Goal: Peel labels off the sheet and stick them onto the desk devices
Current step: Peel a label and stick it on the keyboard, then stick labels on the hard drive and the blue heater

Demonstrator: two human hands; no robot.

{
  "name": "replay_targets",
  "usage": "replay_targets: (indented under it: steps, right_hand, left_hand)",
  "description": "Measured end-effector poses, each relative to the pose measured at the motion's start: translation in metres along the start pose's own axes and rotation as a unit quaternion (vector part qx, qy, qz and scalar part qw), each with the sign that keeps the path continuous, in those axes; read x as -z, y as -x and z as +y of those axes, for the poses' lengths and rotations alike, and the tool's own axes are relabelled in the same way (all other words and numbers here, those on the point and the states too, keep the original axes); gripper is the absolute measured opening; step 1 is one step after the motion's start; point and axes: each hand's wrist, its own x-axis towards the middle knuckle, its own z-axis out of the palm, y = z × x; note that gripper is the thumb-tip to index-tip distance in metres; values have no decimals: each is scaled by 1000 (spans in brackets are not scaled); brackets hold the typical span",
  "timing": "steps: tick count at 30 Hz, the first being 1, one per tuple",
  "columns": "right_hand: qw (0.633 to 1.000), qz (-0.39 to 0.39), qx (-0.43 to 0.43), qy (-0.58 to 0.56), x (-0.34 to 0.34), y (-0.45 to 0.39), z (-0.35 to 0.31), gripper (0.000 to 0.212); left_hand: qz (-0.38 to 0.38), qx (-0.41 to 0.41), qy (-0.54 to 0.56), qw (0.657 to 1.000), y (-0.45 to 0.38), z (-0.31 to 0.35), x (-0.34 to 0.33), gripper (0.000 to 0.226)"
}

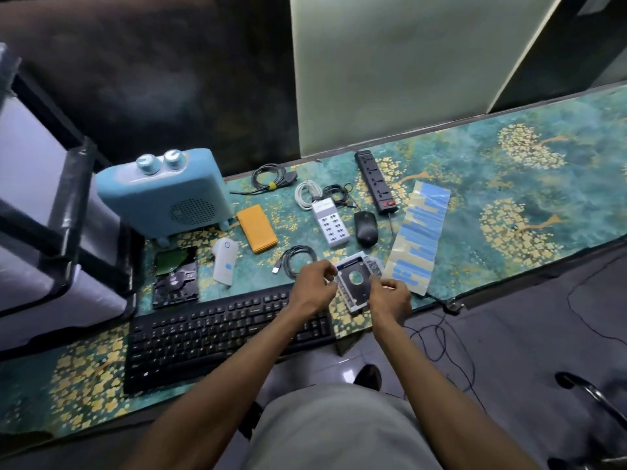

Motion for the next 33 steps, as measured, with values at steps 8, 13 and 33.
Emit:
replay_targets:
  steps: [8,13,33]
  right_hand:
    - [994,37,80,68,53,-71,0,15]
    - [965,-21,180,190,58,-84,-10,14]
    - [865,-73,408,283,55,-107,-31,18]
  left_hand:
    - [-121,91,53,987,-68,76,-70,50]
    - [-168,118,64,977,-91,94,-92,58]
    - [-151,299,310,890,-141,98,-67,34]
